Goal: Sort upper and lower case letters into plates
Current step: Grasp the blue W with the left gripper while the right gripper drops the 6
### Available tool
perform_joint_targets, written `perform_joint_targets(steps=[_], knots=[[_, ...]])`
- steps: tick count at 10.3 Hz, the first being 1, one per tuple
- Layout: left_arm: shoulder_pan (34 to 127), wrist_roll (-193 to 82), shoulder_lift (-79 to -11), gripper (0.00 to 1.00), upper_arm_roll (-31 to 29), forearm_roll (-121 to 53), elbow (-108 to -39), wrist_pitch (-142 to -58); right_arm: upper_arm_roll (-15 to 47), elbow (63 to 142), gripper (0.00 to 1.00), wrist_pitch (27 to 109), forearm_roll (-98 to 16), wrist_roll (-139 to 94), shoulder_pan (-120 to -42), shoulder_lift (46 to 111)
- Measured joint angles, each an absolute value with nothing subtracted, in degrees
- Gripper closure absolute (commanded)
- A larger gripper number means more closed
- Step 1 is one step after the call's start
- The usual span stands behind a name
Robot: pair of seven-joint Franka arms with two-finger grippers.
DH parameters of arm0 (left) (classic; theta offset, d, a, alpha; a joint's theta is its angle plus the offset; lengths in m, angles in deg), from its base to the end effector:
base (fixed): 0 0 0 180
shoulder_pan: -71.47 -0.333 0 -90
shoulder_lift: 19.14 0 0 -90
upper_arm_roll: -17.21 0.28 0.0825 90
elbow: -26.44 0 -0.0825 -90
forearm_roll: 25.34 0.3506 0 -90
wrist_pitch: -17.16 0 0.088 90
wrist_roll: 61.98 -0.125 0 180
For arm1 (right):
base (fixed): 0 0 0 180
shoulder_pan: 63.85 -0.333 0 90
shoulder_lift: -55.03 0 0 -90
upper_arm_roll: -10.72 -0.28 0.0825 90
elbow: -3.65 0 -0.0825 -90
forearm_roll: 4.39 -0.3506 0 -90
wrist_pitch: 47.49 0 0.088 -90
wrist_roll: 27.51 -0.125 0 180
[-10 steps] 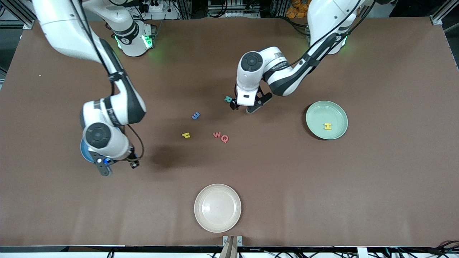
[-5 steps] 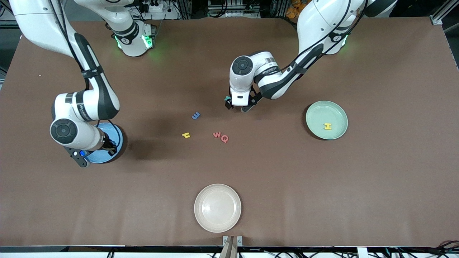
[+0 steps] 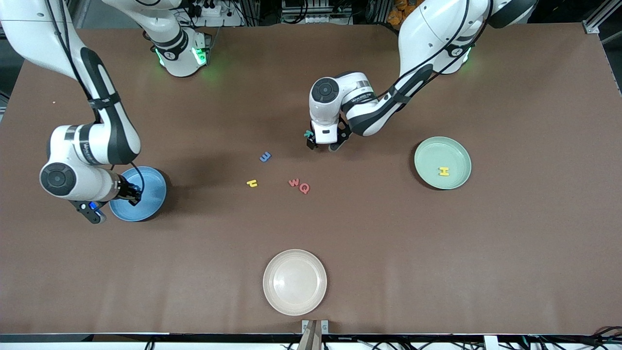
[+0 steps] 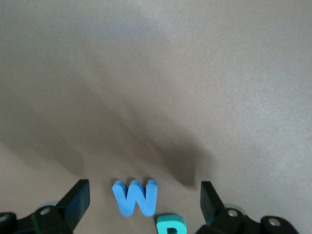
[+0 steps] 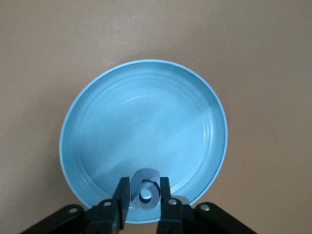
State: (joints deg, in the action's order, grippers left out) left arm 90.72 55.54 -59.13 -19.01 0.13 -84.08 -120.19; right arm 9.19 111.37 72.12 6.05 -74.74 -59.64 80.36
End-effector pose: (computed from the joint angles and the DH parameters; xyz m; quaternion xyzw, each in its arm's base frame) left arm 0.3293 -0.4678 0.1573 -0.9113 -0.4076 0.0552 0.0209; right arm 0.5630 -0.0385 0.2304 0.9196 -0.3692 -0.0820 0.1065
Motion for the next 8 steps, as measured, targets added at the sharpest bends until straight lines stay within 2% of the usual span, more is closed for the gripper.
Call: perform_joint_targets(steps=[3, 4, 6, 8], knots=[[91.5, 59.0, -60.6, 0.00, -19.0, 4.2, -84.0, -120.2, 8.9, 111.4, 0.00, 71.8, 6.0, -74.6, -59.8, 80.4], [91.8, 61.0, -61.1, 0.04, -19.0, 5.5, -83.8, -120.3, 8.9, 111.4, 0.00, 71.8, 6.0, -74.6, -59.8, 80.4], [91.8, 61.7, -61.2, 0.36, -19.0, 5.8, -83.5, -120.3, 8.9, 111.4, 0.00, 71.8, 6.0, -74.6, -59.8, 80.4], [91.8, 61.7, -61.2, 0.51, -19.0, 5.8, -83.1, -120.4, 8.9, 111.4, 0.00, 71.8, 6.0, -74.6, -59.8, 80.4]])
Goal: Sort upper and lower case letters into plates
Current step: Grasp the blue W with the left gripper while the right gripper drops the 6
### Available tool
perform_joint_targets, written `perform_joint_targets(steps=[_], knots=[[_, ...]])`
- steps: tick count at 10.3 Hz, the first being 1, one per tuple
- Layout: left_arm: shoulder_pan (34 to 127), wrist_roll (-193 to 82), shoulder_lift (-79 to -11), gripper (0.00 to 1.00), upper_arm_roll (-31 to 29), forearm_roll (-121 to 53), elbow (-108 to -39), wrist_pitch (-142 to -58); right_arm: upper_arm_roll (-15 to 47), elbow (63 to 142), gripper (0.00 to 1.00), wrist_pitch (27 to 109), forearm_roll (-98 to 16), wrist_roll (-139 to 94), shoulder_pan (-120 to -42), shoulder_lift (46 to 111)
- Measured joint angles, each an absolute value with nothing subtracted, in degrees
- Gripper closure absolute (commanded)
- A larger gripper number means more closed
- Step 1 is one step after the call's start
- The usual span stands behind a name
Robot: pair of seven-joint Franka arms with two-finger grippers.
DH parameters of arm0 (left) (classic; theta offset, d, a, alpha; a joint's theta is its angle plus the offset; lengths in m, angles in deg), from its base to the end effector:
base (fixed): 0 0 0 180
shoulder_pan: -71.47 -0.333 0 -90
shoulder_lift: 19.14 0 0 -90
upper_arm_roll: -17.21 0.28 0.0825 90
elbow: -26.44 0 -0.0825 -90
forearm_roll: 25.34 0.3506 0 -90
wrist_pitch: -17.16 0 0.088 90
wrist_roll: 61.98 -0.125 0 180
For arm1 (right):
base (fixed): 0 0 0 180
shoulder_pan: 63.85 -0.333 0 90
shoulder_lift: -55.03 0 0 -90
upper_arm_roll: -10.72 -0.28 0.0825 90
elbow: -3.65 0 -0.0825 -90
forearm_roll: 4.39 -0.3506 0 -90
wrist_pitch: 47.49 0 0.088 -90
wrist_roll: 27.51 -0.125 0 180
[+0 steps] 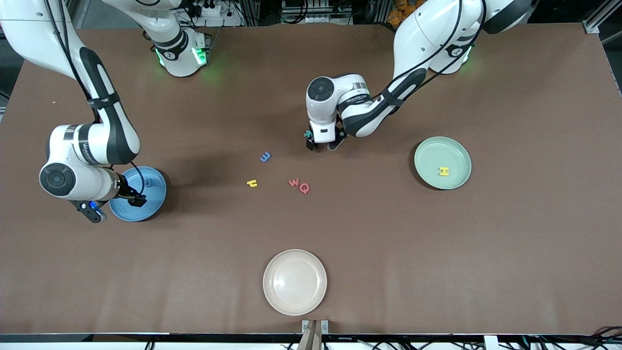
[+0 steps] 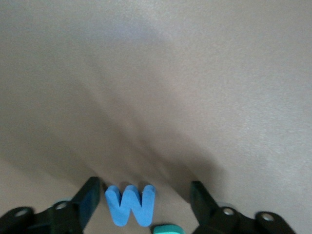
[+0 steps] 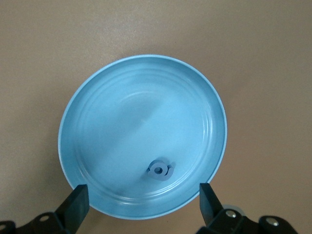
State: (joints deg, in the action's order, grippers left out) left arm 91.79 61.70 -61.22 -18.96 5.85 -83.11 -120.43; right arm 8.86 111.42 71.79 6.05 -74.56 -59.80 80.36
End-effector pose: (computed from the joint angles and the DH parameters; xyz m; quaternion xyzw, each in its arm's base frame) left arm 0.3226 -0.4745 0.1456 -0.9077 -0.4178 0.0320 0.0216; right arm 0.5622 -0.0338 0.2298 0.9214 -0.3639 -0.0851 0.1069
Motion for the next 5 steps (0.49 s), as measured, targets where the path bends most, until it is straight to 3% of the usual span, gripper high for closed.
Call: perform_joint_targets(steps=[3, 5], knots=[[91.8, 61.7, -60.8, 0.74, -19.2, 5.9, -82.9, -119.8, 8.8, 111.4, 0.00, 71.8, 6.1, -74.6, -59.8, 80.4], [91.8, 61.7, -60.8, 0.74, -19.2, 5.9, -82.9, -119.9, 8.8, 111.4, 0.00, 71.8, 6.1, -74.5, -59.9, 80.4]])
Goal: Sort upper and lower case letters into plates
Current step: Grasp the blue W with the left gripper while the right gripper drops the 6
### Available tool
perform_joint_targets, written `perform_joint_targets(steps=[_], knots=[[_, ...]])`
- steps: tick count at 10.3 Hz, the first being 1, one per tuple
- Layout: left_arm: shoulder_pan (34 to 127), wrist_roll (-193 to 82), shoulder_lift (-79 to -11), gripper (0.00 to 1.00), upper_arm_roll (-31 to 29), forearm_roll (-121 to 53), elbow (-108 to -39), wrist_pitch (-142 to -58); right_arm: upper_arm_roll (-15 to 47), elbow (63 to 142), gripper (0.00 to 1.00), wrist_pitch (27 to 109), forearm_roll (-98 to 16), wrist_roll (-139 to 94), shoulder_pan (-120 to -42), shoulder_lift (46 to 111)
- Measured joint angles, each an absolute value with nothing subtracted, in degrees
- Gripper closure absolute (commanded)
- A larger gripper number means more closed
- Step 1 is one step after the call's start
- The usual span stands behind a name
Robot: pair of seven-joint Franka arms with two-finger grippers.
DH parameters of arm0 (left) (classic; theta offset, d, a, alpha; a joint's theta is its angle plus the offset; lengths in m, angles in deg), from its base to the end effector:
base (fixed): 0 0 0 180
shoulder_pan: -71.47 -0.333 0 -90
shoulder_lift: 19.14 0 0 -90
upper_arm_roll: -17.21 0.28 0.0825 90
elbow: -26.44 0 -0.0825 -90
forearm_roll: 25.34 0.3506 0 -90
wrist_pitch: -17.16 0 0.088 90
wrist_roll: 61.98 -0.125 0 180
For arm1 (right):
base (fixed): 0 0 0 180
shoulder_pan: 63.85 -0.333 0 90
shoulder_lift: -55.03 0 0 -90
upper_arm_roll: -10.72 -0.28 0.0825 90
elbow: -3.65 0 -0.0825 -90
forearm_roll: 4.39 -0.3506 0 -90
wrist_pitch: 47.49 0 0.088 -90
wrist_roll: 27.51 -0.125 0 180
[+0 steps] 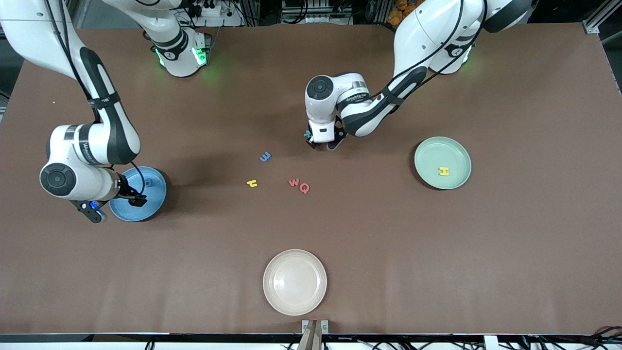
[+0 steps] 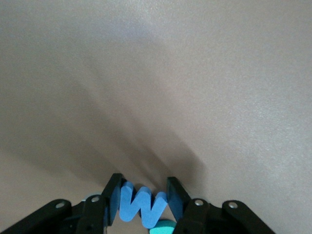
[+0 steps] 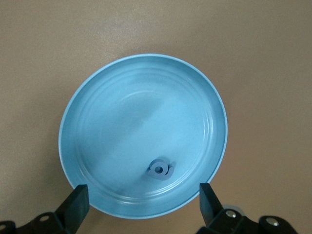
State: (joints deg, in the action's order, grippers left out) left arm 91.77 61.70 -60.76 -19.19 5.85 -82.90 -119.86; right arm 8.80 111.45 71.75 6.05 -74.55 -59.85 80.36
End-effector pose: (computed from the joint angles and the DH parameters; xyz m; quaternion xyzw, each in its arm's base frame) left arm 0.3234 -0.4759 0.1506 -0.9082 -0.4171 0.0288 0.0211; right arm 0.5620 -0.0327 0.2296 0.9217 -0.3630 -0.0856 0.1070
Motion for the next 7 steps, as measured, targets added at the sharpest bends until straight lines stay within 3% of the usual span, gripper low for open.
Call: perform_joint_targets(steps=[7], knots=[[90.0, 58.7, -60.9, 0.78, -18.6, 5.9, -82.2, -120.0, 8.7, 111.5, 0.00, 71.7, 6.1, -74.9, -60.1, 80.4]])
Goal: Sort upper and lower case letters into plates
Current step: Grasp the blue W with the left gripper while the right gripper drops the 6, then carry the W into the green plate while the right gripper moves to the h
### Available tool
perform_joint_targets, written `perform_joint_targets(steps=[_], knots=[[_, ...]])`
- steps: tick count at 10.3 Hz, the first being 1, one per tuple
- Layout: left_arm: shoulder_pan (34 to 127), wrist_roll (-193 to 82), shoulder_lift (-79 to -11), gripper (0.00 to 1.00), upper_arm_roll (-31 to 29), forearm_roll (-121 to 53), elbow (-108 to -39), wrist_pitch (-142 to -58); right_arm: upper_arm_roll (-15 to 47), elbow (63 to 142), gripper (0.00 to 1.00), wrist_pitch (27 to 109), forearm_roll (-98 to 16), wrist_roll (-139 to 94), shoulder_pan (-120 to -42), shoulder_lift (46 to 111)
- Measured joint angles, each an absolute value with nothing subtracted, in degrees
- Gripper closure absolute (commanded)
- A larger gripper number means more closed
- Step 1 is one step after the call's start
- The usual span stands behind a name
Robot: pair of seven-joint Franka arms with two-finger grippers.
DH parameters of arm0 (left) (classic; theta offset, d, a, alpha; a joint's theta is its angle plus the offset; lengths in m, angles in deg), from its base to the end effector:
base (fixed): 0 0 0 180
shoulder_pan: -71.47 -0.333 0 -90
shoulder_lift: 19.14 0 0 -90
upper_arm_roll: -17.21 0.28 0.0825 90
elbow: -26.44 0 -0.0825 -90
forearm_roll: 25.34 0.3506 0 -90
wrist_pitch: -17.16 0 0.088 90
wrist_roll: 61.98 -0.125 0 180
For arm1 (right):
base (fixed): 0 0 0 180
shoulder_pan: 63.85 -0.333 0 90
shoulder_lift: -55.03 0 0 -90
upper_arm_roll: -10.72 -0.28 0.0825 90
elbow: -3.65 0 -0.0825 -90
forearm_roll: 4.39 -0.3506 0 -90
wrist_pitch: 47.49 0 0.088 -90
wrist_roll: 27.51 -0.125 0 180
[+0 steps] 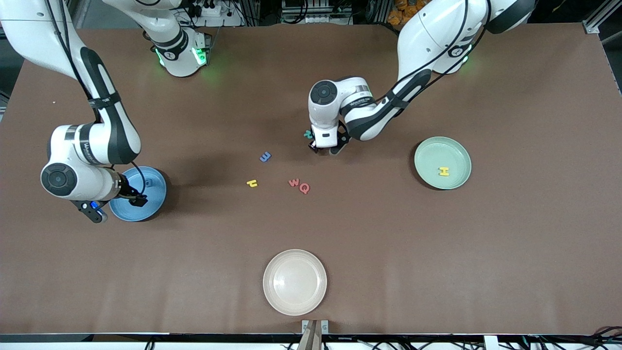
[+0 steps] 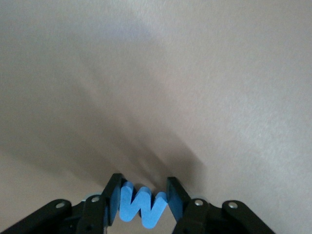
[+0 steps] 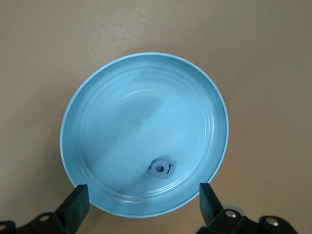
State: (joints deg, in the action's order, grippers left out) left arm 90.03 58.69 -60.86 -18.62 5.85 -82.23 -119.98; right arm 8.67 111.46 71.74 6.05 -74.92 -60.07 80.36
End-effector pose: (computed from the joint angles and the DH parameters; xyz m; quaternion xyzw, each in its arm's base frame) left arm 0.3455 -0.4644 0.1514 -0.9104 -0.4125 0.0266 0.0166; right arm 0.5621 -0.0293 0.2295 0.9216 -0.3632 -0.0853 0.1072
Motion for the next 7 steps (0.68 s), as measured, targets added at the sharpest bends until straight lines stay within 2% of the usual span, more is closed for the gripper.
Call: perform_joint_targets(steps=[4, 7], knots=[[88.6, 55.6, -60.9, 0.82, -18.7, 4.5, -81.8, -119.7, 8.4, 111.5, 0.00, 72.2, 6.0, -83.5, -64.5, 80.7], [85.0, 44.6, -60.6, 0.83, -19.4, -0.6, -79.2, -113.5, 8.2, 111.4, 0.00, 75.3, 5.9, -94.0, -69.0, 82.0]])
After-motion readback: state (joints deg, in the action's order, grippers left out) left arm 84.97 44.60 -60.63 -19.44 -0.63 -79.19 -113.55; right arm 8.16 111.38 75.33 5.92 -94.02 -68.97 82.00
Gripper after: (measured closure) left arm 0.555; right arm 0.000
